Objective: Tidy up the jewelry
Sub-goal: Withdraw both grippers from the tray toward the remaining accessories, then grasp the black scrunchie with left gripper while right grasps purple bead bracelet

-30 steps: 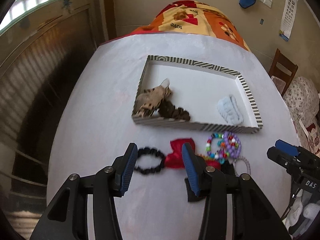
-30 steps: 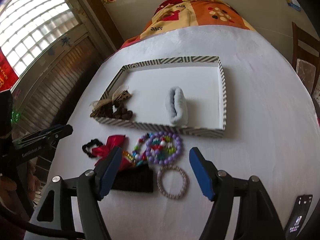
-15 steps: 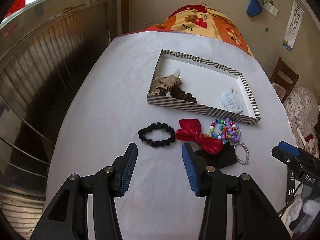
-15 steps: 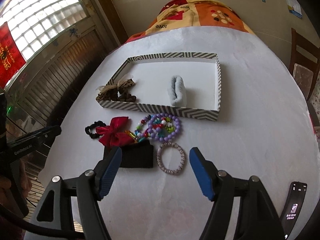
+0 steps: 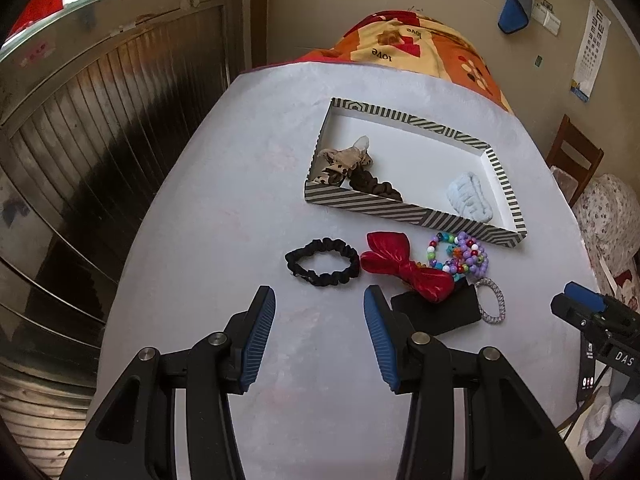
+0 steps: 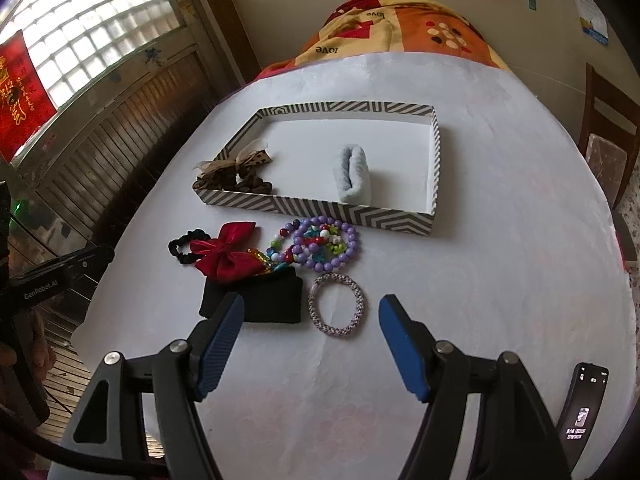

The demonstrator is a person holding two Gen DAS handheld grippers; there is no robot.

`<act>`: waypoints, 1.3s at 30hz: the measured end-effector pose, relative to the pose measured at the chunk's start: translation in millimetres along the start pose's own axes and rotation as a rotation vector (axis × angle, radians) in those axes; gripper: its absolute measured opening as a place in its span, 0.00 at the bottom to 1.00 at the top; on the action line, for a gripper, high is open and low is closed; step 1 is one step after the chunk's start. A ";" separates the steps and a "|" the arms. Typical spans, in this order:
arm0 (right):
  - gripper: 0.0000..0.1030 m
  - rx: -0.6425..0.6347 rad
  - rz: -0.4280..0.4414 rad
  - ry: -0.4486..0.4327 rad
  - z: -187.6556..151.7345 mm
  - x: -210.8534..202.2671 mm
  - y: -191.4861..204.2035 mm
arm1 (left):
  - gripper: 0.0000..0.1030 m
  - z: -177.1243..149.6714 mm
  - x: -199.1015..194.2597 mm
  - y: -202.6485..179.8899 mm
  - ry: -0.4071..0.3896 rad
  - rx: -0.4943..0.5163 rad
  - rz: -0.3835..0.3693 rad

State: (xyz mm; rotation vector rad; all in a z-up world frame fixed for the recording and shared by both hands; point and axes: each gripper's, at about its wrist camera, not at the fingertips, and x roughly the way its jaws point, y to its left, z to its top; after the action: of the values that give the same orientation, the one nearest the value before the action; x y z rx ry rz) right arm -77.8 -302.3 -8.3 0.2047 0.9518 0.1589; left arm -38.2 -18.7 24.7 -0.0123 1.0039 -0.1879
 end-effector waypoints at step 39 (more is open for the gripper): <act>0.30 -0.068 0.091 0.068 36.2 68.2 14.7 | 0.22 27.0 105.3 38.5 0.171 -0.064 0.023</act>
State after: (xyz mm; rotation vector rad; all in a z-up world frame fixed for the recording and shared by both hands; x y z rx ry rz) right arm -9.9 -276.5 -38.2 0.1811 1.0040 0.2829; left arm 45.4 0.0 -52.6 -0.0440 1.1794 -0.1371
